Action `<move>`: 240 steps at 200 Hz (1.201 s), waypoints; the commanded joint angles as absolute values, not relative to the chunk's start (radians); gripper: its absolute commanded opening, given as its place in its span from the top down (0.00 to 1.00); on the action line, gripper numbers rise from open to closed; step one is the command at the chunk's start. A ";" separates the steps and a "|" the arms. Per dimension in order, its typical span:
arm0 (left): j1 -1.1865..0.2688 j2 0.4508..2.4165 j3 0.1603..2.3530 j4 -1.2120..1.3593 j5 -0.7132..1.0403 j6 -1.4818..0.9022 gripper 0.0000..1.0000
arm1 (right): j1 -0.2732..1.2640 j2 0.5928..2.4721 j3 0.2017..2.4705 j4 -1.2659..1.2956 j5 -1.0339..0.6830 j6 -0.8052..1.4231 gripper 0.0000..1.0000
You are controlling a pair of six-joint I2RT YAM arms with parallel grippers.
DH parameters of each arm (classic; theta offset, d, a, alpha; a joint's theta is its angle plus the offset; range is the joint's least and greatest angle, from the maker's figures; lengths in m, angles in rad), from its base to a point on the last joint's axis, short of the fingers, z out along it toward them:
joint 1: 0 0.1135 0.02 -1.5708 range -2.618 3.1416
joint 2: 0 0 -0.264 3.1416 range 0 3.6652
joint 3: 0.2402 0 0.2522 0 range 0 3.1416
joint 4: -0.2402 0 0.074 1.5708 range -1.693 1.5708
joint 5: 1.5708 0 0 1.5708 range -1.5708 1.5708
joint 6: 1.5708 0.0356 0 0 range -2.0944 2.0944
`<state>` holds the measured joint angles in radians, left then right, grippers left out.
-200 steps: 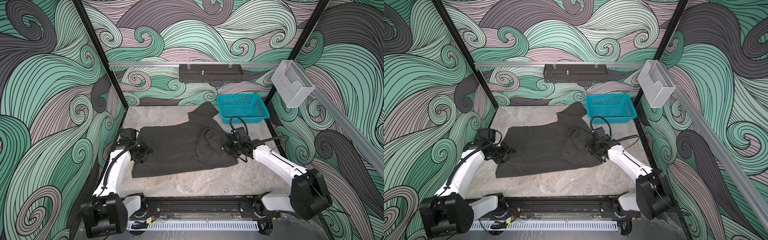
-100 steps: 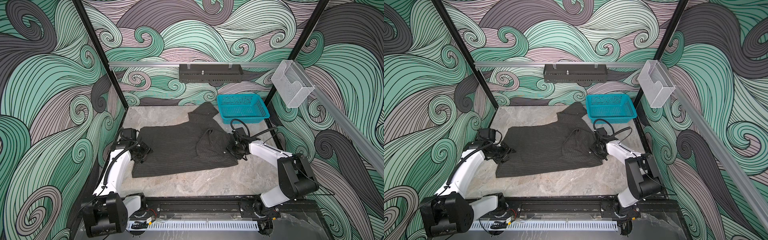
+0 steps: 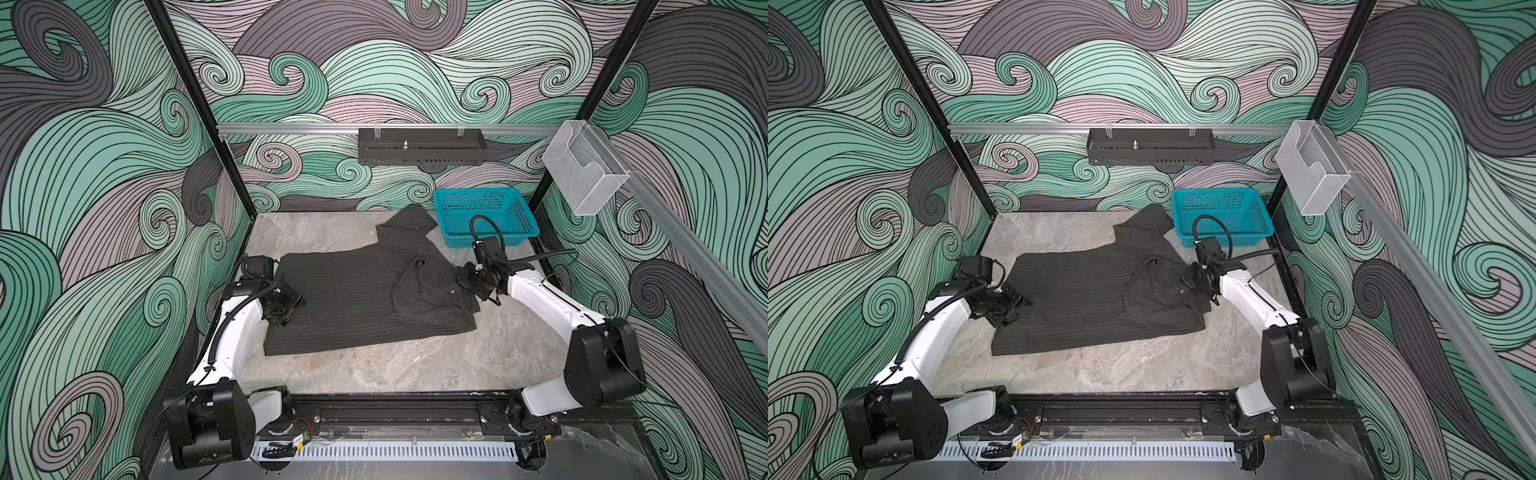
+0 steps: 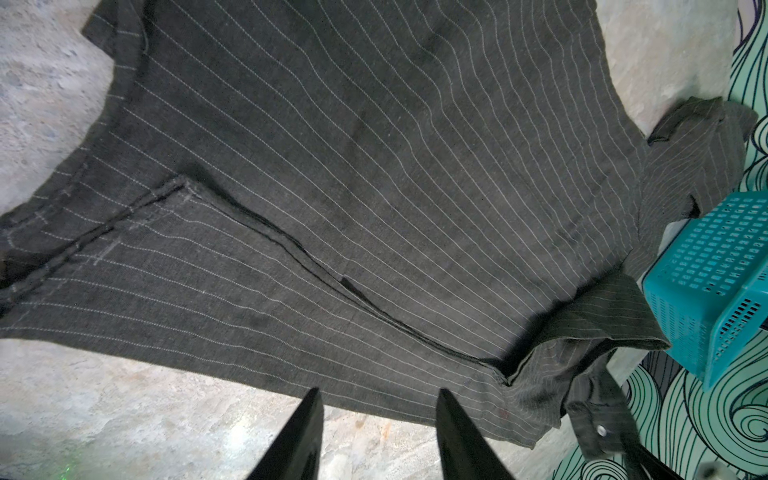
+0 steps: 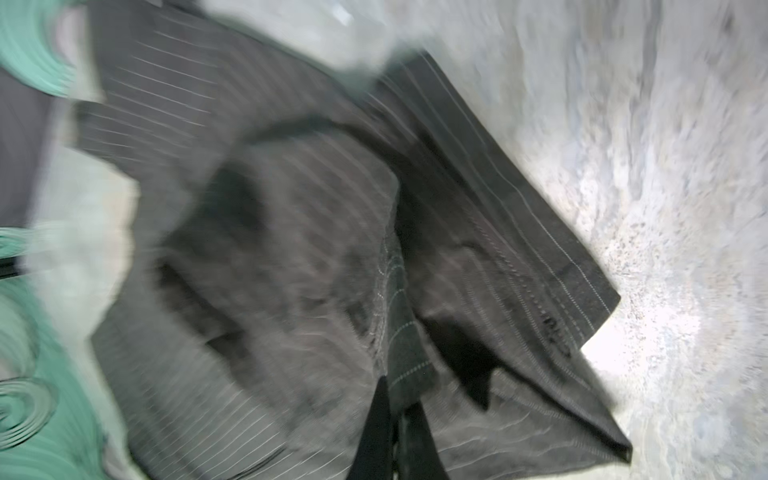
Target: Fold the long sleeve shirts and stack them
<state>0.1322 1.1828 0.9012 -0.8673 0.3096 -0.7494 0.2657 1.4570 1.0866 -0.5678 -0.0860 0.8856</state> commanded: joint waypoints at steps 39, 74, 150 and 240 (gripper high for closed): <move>0.134 1.170 0.967 -0.890 0.300 -0.739 0.53 | 0.298 1.299 1.124 -0.635 -0.256 1.100 1.00; 0.175 1.164 1.037 -0.919 0.334 -0.724 0.53 | 0.539 1.160 0.867 -0.324 -0.129 1.506 1.00; 0.292 1.113 1.196 -1.027 0.402 -0.657 0.52 | 0.963 1.453 0.783 0.214 0.325 1.944 1.00; 0.360 1.152 1.325 -1.068 0.420 -0.680 0.52 | 0.922 1.674 1.192 0.254 0.242 1.690 1.00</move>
